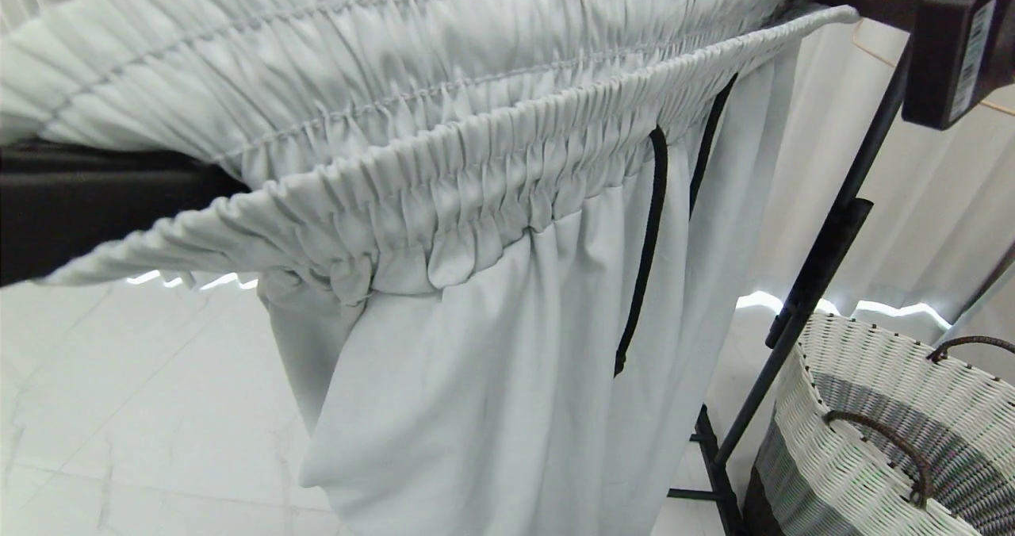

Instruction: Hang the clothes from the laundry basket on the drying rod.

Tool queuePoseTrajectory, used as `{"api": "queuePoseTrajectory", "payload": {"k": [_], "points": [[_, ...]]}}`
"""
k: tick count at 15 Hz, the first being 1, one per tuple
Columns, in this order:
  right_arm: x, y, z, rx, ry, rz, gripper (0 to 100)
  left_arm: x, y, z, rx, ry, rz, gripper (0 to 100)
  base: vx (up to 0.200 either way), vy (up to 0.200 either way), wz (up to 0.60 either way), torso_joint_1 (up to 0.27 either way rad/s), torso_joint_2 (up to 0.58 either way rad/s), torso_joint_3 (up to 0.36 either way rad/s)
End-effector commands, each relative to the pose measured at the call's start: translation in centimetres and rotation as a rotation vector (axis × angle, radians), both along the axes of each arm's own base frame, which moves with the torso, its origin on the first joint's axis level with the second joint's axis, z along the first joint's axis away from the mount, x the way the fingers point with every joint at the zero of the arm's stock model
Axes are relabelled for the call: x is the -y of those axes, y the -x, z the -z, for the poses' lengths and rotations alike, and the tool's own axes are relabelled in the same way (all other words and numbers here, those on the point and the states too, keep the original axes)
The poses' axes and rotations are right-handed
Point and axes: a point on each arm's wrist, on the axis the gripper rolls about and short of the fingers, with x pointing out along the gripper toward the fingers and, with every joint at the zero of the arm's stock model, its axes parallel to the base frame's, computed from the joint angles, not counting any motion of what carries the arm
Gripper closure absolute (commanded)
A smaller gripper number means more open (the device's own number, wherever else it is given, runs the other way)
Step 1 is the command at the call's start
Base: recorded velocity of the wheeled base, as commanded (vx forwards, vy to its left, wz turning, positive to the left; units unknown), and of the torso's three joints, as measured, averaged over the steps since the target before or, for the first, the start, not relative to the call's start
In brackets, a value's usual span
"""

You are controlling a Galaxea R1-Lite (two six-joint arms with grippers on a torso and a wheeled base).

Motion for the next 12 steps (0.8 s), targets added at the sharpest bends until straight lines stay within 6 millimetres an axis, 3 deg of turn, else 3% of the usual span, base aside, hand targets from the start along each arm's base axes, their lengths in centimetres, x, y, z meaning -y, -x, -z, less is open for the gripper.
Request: {"api": "queuePoseTrajectory", "payload": {"k": [1, 5, 7, 10, 12], "points": [[1.6, 0.3, -0.7, 0.018, -0.027, 0.028, 100, 0.9, -0.5, -0.1, 0.003, -0.013, -0.019, 100, 0.000, 0.000, 0.00, 0.000, 0.00, 0.000], [4.6, 1.5, -1.5, 0.044, -0.069, 0.069, 100, 2.3, -4.7, -0.3, 0.072, -0.048, -0.238, 100, 0.000, 0.000, 0.00, 0.000, 0.00, 0.000], [6.0, 2.4, -0.4, 0.019, -0.028, 0.071, 100, 2.6, -7.3, -0.9, 0.106, -0.048, -0.370, 100, 0.000, 0.000, 0.00, 0.000, 0.00, 0.000], [6.8, 3.1, 2.4, -0.029, 0.061, 0.055, 100, 3.4, -8.1, -0.9, 0.117, -0.024, -0.395, 100, 0.000, 0.000, 0.00, 0.000, 0.00, 0.000], [6.5, 3.2, 2.7, -0.032, 0.072, 0.035, 100, 3.6, -8.0, -0.8, 0.114, -0.024, -0.385, 100, 0.000, 0.000, 0.00, 0.000, 0.00, 0.000]]}}
